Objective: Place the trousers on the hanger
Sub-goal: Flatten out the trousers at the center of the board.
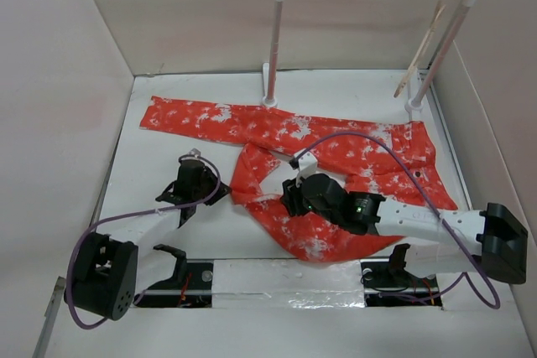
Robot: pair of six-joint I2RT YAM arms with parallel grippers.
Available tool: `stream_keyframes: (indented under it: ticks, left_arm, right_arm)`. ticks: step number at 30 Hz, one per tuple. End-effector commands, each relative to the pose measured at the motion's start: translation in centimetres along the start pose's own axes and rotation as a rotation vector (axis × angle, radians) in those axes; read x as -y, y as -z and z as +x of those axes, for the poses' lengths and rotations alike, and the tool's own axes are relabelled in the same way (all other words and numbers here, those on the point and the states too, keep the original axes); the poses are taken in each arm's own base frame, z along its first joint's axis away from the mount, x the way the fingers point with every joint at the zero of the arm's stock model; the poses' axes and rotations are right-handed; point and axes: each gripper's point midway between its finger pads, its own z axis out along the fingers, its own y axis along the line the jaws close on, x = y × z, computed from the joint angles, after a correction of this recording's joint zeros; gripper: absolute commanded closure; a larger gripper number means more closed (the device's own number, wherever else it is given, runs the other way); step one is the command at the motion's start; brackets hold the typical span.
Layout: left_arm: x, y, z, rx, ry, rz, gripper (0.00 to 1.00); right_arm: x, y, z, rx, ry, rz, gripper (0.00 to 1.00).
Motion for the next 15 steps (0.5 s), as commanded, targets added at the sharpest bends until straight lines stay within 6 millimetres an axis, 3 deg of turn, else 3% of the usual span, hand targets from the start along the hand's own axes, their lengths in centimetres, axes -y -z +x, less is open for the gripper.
stream_keyframes:
  ticks: [1,2,3,4,5,7,8,9,11,12,15]
  left_arm:
    - [4.6,1.7,-4.6,0.141,-0.045,0.094,1.0]
    - [4.4,2.4,-5.2,0.167,-0.049,0.069,1.0]
    - [5.6,3.5,-6.5,0.21,-0.056,0.086,1.0]
    - [6.8,5.5,-7.7,0.27,-0.074,0.12,1.0]
    - [6.3,6.5,-8.2,0.298,-0.075,0.078,1.0]
    - [8.3,10.2,-10.6,0.404,-0.086,0.12,1.0]
    - [7.4,11.1,-10.8,0.421,-0.101,0.067,1.0]
    - [8.6,13.0,-11.9,0.463,-0.111,0.085,1.0]
    - [8.6,15.0,-12.8,0.501,-0.144,0.052,1.0]
    - [10.0,16.7,-13.7,0.528,-0.155,0.079,1.0]
    - [11.6,16.9,-14.2,0.483,-0.192,0.075,1.0]
  right_arm:
    - [0.4,1.2,-2.5,0.098,-0.048,0.027,0.52]
    - [0.8,1.5,-2.7,0.109,-0.052,0.04,0.53]
    - [1.0,2.2,-3.2,0.128,-0.061,0.04,0.53]
    - [1.6,2.4,-3.3,0.134,-0.068,0.057,0.53]
    - [2.4,2.6,-3.7,0.144,-0.078,0.077,0.53]
    - [3.0,3.2,-4.1,0.158,-0.093,0.085,0.53]
    - [3.2,3.2,-4.0,0.154,-0.095,0.08,0.53]
    - [3.4,3.3,-4.1,0.159,-0.097,0.077,0.53]
    - [3.4,3.3,-4.2,0.159,-0.091,0.065,0.52]
    - [3.2,3.2,-4.4,0.166,-0.09,0.057,0.52]
    - [3.5,2.5,-4.2,0.146,-0.088,0.076,0.52]
